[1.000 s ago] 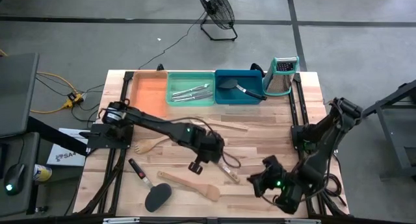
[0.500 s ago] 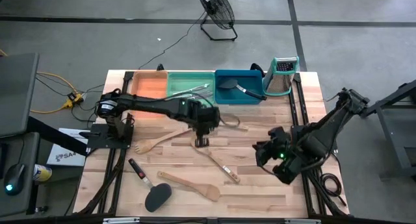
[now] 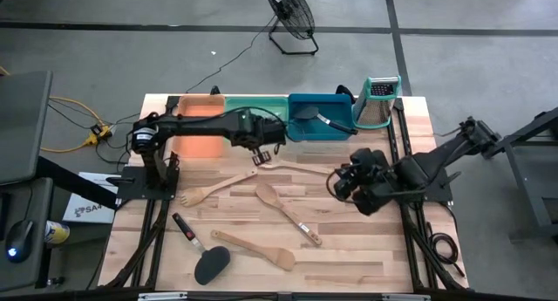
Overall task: Pick & Place Kitchen Items
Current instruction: Put the silver table knife into the green bin
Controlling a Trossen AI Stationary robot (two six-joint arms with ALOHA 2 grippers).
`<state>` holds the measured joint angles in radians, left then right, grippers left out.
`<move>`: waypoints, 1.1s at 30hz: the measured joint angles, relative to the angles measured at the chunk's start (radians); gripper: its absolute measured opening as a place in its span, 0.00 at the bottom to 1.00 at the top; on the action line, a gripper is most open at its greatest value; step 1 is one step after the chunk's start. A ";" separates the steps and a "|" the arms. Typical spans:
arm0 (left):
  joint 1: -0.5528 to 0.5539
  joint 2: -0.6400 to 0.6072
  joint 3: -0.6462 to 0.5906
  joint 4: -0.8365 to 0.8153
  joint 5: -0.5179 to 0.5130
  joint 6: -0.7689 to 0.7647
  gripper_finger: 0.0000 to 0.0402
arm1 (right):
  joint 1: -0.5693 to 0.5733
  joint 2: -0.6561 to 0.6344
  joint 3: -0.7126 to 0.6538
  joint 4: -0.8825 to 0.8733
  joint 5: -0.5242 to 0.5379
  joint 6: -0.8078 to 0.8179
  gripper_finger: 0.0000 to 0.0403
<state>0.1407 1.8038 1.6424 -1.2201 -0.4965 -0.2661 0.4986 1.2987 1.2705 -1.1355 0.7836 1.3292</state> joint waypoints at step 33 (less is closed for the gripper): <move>0.581 0.016 -0.002 0.018 0.571 0.515 0.03 | -0.200 0.000 0.000 0.010 -0.030 -0.070 0.28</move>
<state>0.7221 1.8202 1.6409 -1.2017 0.0745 0.2489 0.2985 1.2987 1.2705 -1.1252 0.7536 1.2594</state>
